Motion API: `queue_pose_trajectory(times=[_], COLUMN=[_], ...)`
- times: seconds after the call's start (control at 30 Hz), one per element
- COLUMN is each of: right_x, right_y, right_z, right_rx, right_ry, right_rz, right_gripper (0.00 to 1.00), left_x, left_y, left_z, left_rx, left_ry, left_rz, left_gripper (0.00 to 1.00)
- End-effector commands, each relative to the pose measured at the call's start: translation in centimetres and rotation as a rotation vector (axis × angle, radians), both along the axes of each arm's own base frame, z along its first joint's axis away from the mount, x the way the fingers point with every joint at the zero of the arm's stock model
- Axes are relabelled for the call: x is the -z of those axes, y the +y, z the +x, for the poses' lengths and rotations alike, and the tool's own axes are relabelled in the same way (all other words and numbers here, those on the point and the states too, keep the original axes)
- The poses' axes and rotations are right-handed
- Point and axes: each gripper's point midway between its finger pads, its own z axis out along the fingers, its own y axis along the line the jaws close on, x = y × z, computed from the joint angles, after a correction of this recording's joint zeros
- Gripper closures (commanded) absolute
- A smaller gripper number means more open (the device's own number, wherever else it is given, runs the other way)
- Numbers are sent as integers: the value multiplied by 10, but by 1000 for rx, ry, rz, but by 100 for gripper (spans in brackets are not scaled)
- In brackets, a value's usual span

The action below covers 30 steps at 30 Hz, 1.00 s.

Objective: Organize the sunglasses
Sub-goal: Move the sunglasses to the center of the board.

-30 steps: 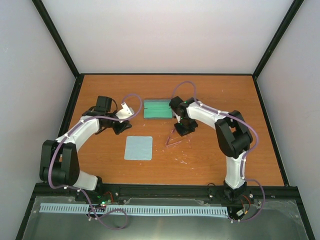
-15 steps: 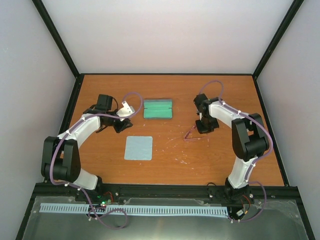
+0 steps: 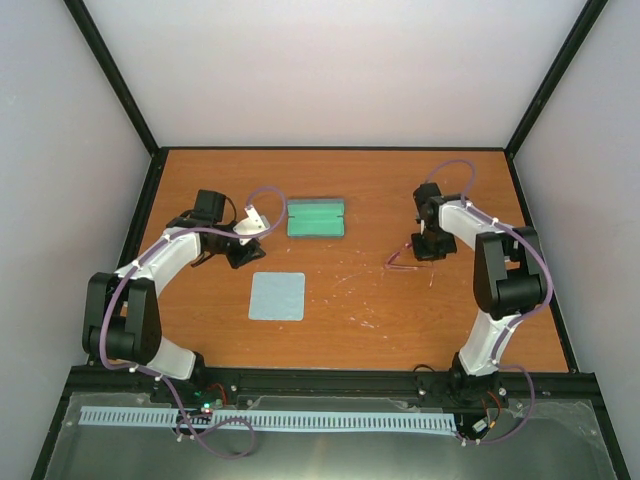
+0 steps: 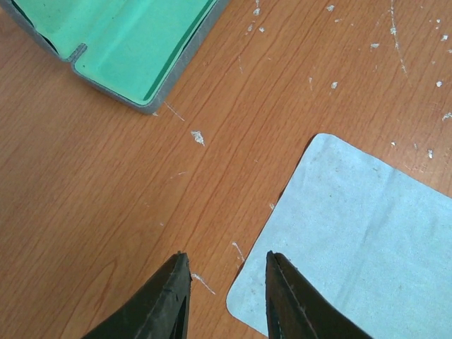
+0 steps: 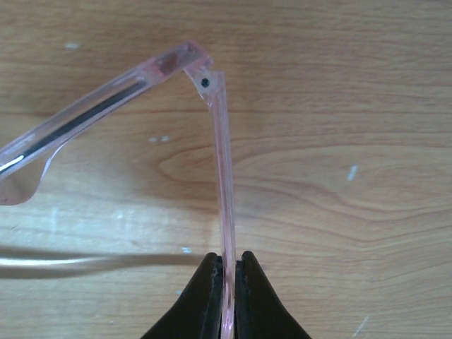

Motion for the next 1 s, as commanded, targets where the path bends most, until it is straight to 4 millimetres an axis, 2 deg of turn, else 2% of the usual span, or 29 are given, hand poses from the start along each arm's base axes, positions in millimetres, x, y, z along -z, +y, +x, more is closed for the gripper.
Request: queue_pose_trajectory(times=[0.0, 0.03, 0.1, 0.2, 0.33, 0.47, 0.57, 0.63, 0.7, 0.73, 0.83, 0.9, 0.97], right_x=[1, 2, 5, 5, -7, -40, -89, -115, -127, -125, -108, -96, -83], right_y=[-22, -24, -25, -24, -24, -27, -19, 9, 55, 83, 157, 196, 227], right_z=[7, 8, 8, 6, 5, 5, 10, 16, 17, 14, 6, 0, -6], right_rx=[19, 22, 25, 31, 56, 93, 125, 86, -18, -72, -195, -250, -304], right_ry=[-29, -29, -20, -15, -43, -96, -201, -262, -276, -262, -207, -171, -129], right_rz=[-59, -59, -54, -43, -36, -41, 7, 53, 110, 166, 350, 455, 513], right_gripper=[96, 95, 83, 73, 63, 59, 63, 76, 86, 87, 78, 77, 79], left_x=[-4, -4, -4, -4, -2, 1, 7, 15, 25, 29, 38, 43, 47], left_y=[0, 0, 0, 1, 3, 6, 12, 17, 20, 22, 29, 34, 39], left_z=[-1, 0, 1, 2, 1, -1, -4, -10, -17, -18, -20, -20, -17], left_rx=[24, 23, 23, 24, 30, 35, 35, 40, 51, 50, 34, 29, 12], left_ry=[-12, -16, -20, -25, -25, -23, -5, 11, 24, 29, 32, 25, 10], left_rz=[-7, -5, -2, 7, 20, 33, 42, 57, 79, 90, 134, 166, 191], left_gripper=[68, 68, 68, 63, 57, 60, 63, 64, 65, 66, 68, 72, 74])
